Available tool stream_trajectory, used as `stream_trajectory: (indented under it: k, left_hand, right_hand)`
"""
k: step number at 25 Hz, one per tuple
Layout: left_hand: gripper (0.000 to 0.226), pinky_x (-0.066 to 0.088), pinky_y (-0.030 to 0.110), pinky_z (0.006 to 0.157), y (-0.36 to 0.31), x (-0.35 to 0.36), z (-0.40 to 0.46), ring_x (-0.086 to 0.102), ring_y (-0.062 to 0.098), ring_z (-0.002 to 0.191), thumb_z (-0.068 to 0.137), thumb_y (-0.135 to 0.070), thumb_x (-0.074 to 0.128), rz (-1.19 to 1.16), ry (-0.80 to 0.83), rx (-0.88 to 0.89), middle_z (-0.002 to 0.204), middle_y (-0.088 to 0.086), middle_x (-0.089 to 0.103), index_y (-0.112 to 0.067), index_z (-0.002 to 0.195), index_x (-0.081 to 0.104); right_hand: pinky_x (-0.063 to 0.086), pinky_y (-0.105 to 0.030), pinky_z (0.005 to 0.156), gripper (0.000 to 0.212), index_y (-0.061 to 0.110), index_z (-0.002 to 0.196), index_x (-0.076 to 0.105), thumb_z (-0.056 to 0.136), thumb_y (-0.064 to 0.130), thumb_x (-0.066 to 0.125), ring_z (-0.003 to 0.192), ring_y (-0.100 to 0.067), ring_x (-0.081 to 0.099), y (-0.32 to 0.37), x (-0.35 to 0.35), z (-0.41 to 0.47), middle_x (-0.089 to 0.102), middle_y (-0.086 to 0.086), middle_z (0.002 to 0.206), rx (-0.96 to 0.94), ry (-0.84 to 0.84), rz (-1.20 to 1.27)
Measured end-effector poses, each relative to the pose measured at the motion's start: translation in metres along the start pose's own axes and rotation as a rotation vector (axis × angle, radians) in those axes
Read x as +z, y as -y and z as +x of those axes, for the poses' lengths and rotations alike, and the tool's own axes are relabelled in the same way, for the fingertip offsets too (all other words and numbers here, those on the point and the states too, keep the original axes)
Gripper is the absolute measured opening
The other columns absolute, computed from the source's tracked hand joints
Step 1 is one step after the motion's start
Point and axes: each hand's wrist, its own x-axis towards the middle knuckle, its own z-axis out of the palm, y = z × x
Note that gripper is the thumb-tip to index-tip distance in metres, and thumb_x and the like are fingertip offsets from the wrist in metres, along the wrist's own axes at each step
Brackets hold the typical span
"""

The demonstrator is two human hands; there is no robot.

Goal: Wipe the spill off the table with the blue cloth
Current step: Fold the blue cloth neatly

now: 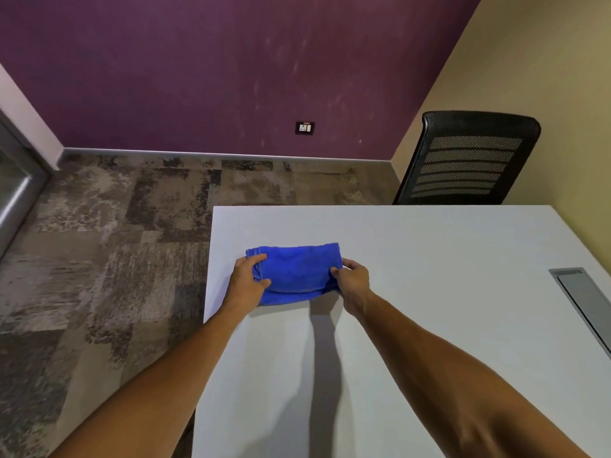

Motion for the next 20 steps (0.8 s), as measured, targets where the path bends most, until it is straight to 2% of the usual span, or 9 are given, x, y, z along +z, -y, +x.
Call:
stream_trajectory:
  k: [2, 4, 5, 7, 9, 11, 14, 18, 20]
  left_hand:
    - [0.068, 0.023, 0.047, 0.119, 0.021, 0.007, 0.003, 0.02, 0.04, 0.146, 0.089, -0.022, 0.071, 0.387, -0.009, -0.028, 0.163, 0.013, 0.01, -0.023, 0.149, 0.038]
    - [0.072, 0.007, 0.054, 0.122, 0.037, 0.011, 0.004, 0.005, 0.044, 0.15, 0.091, -0.037, 0.066, 0.663, -0.11, 0.05, 0.166, 0.015, -0.002, -0.022, 0.152, 0.032]
    - [0.07, 0.004, 0.057, 0.121, 0.041, 0.014, 0.003, 0.005, 0.044, 0.151, 0.094, -0.038, 0.061, 0.723, -0.154, 0.12, 0.166, 0.016, 0.001, -0.018, 0.153, 0.031]
    - [0.067, 0.009, 0.061, 0.122, 0.043, 0.027, -0.003, 0.011, 0.046, 0.151, 0.097, -0.04, 0.053, 0.805, -0.177, 0.217, 0.166, 0.02, 0.01, -0.012, 0.154, 0.032]
    - [0.073, 0.014, 0.064, 0.12, 0.049, 0.048, -0.017, 0.015, 0.048, 0.15, 0.097, -0.047, 0.051, 0.857, -0.117, 0.252, 0.165, 0.023, 0.014, -0.011, 0.156, 0.029]
    - [0.08, 0.014, 0.066, 0.119, 0.06, 0.061, -0.024, 0.01, 0.049, 0.15, 0.096, -0.058, 0.045, 0.897, -0.05, 0.248, 0.166, 0.022, 0.008, -0.017, 0.159, 0.018]
    - [0.086, 0.006, 0.063, 0.12, 0.07, 0.057, -0.015, -0.005, 0.044, 0.152, 0.094, -0.07, 0.031, 0.957, -0.008, 0.247, 0.166, 0.015, -0.01, -0.024, 0.159, -0.002]
    - [0.086, 0.005, 0.063, 0.121, 0.077, 0.038, -0.001, -0.006, 0.04, 0.153, 0.093, -0.072, 0.028, 1.006, 0.032, 0.35, 0.166, 0.011, -0.015, -0.027, 0.158, -0.006]
    - [0.087, 0.002, 0.062, 0.121, 0.076, 0.037, -0.003, -0.009, 0.04, 0.153, 0.092, -0.073, 0.027, 1.011, 0.064, 0.338, 0.165, 0.011, -0.019, -0.028, 0.156, -0.011]
  right_hand:
    - [0.053, -0.039, 0.102, 0.051, 0.006, 0.143, 0.051, 0.093, 0.0, 0.057, 0.121, -0.032, 0.061, -0.005, 0.001, 0.007, 0.059, -0.014, 0.138, 0.029, -0.005, -0.214]
    - [0.046, -0.035, 0.104, 0.06, 0.004, 0.152, 0.038, 0.094, 0.007, 0.055, 0.134, -0.033, 0.051, -0.013, 0.002, 0.008, 0.047, -0.015, 0.152, -0.095, -0.052, -0.496]
    - [0.043, -0.037, 0.109, 0.062, 0.005, 0.153, 0.036, 0.096, 0.012, 0.056, 0.139, -0.033, 0.046, -0.019, 0.002, 0.006, 0.041, -0.016, 0.156, -0.235, -0.069, -0.622]
    - [0.036, -0.041, 0.115, 0.062, 0.01, 0.154, 0.036, 0.098, 0.024, 0.057, 0.142, -0.034, 0.04, -0.029, 0.003, -0.001, 0.037, -0.016, 0.158, -0.596, -0.047, -0.874]
    - [0.03, -0.045, 0.12, 0.066, 0.011, 0.157, 0.033, 0.101, 0.037, 0.054, 0.146, -0.039, 0.033, -0.042, 0.002, -0.002, 0.031, -0.019, 0.162, -0.847, 0.114, -1.175]
    - [0.019, -0.05, 0.125, 0.075, 0.016, 0.163, 0.018, 0.102, 0.051, 0.046, 0.154, -0.042, 0.012, -0.051, 0.003, -0.002, 0.012, -0.018, 0.169, -0.822, 0.287, -1.405]
    - [0.007, -0.053, 0.126, 0.087, 0.024, 0.163, -0.004, 0.099, 0.065, 0.038, 0.156, -0.039, -0.012, -0.058, 0.004, 0.004, -0.014, -0.011, 0.17, -0.657, 0.376, -1.541]
    - [0.003, -0.055, 0.125, 0.088, 0.025, 0.161, -0.012, 0.099, 0.068, 0.033, 0.155, -0.038, -0.018, -0.053, 0.007, 0.004, -0.022, -0.009, 0.168, -0.598, 0.412, -1.617]
    - [0.004, -0.055, 0.126, 0.086, 0.025, 0.162, -0.012, 0.1, 0.067, 0.032, 0.155, -0.038, -0.018, -0.042, 0.007, 0.004, -0.022, -0.01, 0.168, -0.565, 0.45, -1.658]
